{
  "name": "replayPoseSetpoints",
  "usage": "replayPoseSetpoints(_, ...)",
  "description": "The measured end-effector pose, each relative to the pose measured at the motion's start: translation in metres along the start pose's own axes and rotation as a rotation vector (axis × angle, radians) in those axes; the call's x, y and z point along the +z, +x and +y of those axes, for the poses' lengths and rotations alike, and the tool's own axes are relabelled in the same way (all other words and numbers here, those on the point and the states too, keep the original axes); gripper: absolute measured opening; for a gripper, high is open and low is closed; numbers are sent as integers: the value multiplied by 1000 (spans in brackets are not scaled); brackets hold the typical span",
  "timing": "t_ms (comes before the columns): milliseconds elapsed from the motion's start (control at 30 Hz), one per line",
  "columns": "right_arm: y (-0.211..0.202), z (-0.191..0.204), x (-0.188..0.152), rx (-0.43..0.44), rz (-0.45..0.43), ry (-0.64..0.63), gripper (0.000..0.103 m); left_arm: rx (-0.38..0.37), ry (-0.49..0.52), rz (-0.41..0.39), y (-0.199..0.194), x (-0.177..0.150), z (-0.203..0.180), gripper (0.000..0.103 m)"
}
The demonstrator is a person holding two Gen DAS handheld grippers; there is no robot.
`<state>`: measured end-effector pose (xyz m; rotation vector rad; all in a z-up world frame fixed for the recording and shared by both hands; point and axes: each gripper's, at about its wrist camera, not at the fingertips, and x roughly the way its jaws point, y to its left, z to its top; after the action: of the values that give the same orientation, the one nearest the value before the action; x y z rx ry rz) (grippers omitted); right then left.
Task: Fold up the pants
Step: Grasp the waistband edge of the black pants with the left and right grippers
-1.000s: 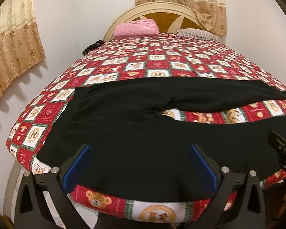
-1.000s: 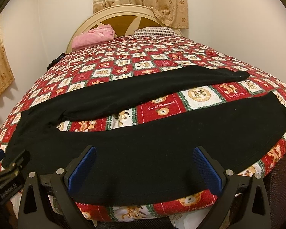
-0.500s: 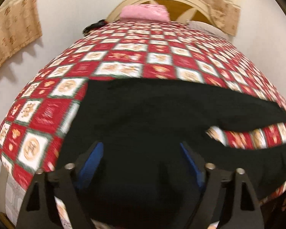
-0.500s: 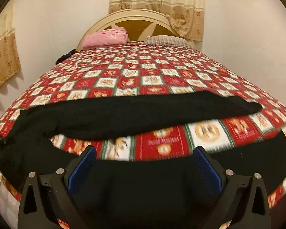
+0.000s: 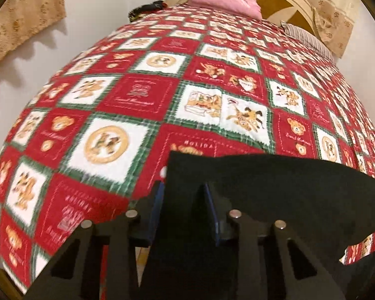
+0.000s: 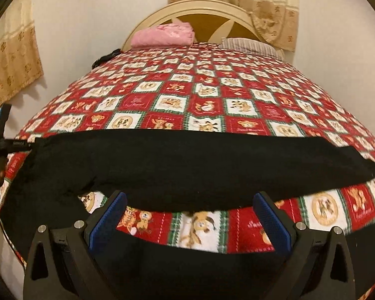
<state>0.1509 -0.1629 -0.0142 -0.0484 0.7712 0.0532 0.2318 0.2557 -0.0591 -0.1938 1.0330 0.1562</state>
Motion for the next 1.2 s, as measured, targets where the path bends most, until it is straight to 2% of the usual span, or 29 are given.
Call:
replayPoseSetpoints(233, 13, 6, 22, 23, 9, -44, 101, -20, -11, 23, 12, 7, 4, 35)
replayPoseSetpoints(300, 23, 4, 31, 41, 22, -69, 96, -36, -19, 26, 10, 9, 5, 35)
replayPoseSetpoints(333, 30, 2, 37, 41, 34, -91, 94, -44, -18, 25, 8, 9, 5, 35)
replayPoseSetpoints(433, 51, -4, 56, 31, 64, -150, 93, -84, -11, 21, 3, 9, 2, 35)
replayPoseSetpoints(533, 73, -12, 71, 58, 94, -179, 93, -117, -7, 24, 6, 11, -3, 36)
replayPoseSetpoints(667, 109, -13, 84, 87, 137, -237, 93, -110, -31, 28, 16, 17, -4, 36)
replayPoseSetpoints(733, 126, -12, 84, 103, 177, -272, 93, -102, -25, 27, 17, 19, -6, 28)
replayPoseSetpoints(767, 136, -10, 83, 98, 199, -298, 90, -82, -18, 23, 18, 19, -8, 14)
replayPoseSetpoints(800, 146, -8, 81, 89, 223, -328, 86, -67, -14, 21, 20, 19, -8, 12)
replayPoseSetpoints(867, 162, -6, 76, 91, 271, -368, 67, -58, -3, 14, 21, 19, -10, 11)
replayPoseSetpoints(933, 166, -7, 73, 151, 283, -364, 56, -44, 24, 12, 21, 19, -13, 9)
replayPoseSetpoints(967, 164, -7, 74, 162, 271, -374, 34, -39, 34, 10, 21, 19, -15, 8)
replayPoseSetpoints(1000, 161, -6, 74, 186, 271, -390, 19, -35, 41, 9, 21, 20, -16, 7)
replayPoseSetpoints(1067, 155, -6, 75, 207, 280, -376, 6, -25, 53, 7, 21, 21, -19, 6)
replayPoseSetpoints(1133, 145, -8, 75, 216, 261, -367, 4, -25, 53, -2, 17, 23, -20, 4)
replayPoseSetpoints(1200, 128, -10, 78, 231, 214, -332, 4, -53, 46, -46, 0, 28, -22, 2)
